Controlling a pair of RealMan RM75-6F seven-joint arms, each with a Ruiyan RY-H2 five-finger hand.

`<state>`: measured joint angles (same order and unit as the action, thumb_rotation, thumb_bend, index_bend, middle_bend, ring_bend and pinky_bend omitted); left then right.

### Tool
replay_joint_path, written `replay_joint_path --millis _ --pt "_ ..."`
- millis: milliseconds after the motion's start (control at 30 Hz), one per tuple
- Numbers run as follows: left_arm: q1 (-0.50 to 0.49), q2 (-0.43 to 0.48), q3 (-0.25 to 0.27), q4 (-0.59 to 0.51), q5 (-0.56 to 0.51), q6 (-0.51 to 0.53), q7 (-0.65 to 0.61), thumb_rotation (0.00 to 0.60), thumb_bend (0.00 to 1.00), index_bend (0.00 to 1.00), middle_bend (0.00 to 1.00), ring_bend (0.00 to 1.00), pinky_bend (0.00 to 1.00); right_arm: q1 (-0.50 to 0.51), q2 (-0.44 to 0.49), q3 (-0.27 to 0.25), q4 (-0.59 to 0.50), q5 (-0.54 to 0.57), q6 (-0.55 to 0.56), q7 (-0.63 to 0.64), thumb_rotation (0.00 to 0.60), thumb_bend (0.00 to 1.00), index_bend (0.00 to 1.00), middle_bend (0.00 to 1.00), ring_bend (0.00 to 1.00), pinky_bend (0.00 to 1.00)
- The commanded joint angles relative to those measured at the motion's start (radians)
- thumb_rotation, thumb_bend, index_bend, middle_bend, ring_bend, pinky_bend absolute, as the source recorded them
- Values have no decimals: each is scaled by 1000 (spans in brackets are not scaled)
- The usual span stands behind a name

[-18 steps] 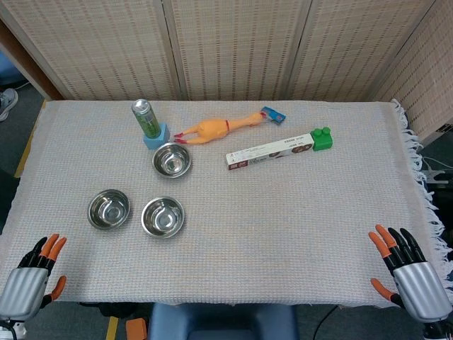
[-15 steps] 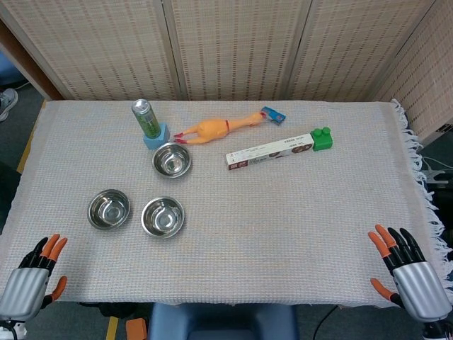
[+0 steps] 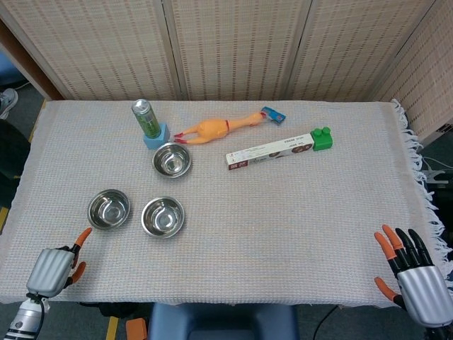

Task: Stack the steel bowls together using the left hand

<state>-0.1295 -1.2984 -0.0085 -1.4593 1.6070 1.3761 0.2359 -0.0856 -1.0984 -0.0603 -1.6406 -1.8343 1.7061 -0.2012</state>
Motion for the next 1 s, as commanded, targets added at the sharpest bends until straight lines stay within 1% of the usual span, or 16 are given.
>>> replay_joint_path --millis 33,133,167,267,367,500,600,667,867,933,1000 --pt "-56 -96 -52 100 -20 -10 58 600 410 129 926 940 985 -6 -17 7 -3 14 -9 -37 600 115 0 0 0 0" --pt "-81 -151 -72 161 -39 -22 87 600 410 141 968 984 1000 4 -25 11 -10 32 -46 -68 600 115 0 0 0 0" --pt "-90 -171 -79 186 -51 -32 90 600 410 159 978 991 1000 8 -29 13 -13 43 -60 -78 600 115 0 0 0 0" --pt "-115 -220 -91 263 -68 -51 83 600 406 262 1000 1000 1000 16 -34 20 -22 71 -92 -102 600 115 0 0 0 0" --pt "-139 -271 -104 365 -81 -60 72 600 406 291 1000 1000 1000 21 -36 28 -34 99 -112 -123 600 115 0 0 0 0" --pt "-164 -325 -106 483 -83 -64 40 600 406 339 1000 1000 1000 28 -38 34 -41 117 -128 -133 600 115 0 0 0 0" --pt "-180 -367 -102 565 -71 -49 13 600 406 378 1000 1000 1000 33 -40 34 -42 124 -141 -139 600 115 0 0 0 0" --pt "-190 -393 -97 611 -72 -57 -7 600 406 392 1000 1000 1000 36 -40 34 -44 130 -148 -142 600 114 0 0 0 0" --pt "-212 -447 -86 704 -79 -80 -44 600 407 394 1000 1000 1000 36 -41 38 -47 139 -145 -145 600 115 0 0 0 0" --pt "-218 -459 -84 725 -77 -76 -58 600 408 406 1000 1000 1000 37 -40 38 -47 142 -145 -144 600 115 0 0 0 0" --pt "-221 -469 -84 742 -76 -61 -73 600 408 451 1000 1000 1000 38 -40 39 -47 145 -147 -143 600 115 0 0 0 0"
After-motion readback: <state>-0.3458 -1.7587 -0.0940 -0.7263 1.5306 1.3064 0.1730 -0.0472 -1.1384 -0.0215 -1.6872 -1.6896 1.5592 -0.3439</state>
